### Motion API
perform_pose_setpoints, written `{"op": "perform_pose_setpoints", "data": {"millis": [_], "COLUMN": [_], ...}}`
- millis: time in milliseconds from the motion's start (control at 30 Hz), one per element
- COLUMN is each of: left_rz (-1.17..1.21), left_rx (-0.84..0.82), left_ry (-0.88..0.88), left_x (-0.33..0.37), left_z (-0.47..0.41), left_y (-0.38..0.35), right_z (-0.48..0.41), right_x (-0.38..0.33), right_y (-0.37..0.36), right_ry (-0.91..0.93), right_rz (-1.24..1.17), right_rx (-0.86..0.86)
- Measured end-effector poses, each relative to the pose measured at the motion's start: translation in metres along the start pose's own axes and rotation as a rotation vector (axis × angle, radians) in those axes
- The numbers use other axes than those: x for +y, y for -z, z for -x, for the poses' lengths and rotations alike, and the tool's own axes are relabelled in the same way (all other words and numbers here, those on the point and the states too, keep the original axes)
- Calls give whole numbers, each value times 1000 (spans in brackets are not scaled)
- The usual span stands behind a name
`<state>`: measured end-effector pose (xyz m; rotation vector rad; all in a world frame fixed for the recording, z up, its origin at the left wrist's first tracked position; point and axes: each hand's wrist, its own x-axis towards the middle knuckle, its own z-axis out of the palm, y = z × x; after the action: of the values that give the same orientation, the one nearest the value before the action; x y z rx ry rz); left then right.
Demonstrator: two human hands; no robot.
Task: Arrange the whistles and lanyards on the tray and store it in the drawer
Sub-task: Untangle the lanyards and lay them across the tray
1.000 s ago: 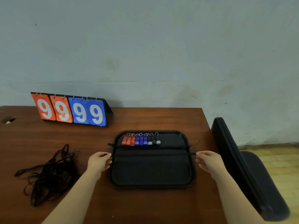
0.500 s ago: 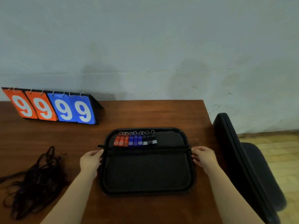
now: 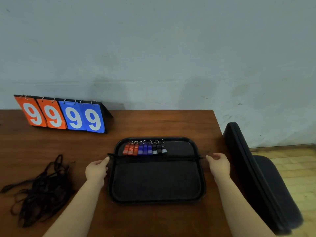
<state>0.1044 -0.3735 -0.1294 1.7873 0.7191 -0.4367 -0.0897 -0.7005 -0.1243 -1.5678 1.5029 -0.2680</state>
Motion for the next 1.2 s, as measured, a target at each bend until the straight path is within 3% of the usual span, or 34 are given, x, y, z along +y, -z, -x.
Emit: {"op": "perform_pose_setpoints", "data": {"millis": [167, 367, 567, 933, 1100, 1200], "left_rz": [-4, -124, -394, -484, -605, -877], "left_rx": [-16, -45, -74, 143, 298, 223], "left_ry": [-51, -170, -203, -225, -442, -679], "left_x": [-9, -34, -75, -104, -91, -82], "left_z": [18, 29, 35, 0, -23, -38], "left_y": [25, 59, 106, 213, 231, 227], "right_z": [30, 74, 130, 242, 266, 269], "right_x": [-5, -18, -22, -25, -40, -54], "right_y": [8, -14, -71, -185, -228, -251], "right_ry": [230, 415, 556, 842, 935, 957], "right_rz": [170, 200, 323, 751, 806, 832], "right_rx": [111, -152, -397, -917, -964, -957]}}
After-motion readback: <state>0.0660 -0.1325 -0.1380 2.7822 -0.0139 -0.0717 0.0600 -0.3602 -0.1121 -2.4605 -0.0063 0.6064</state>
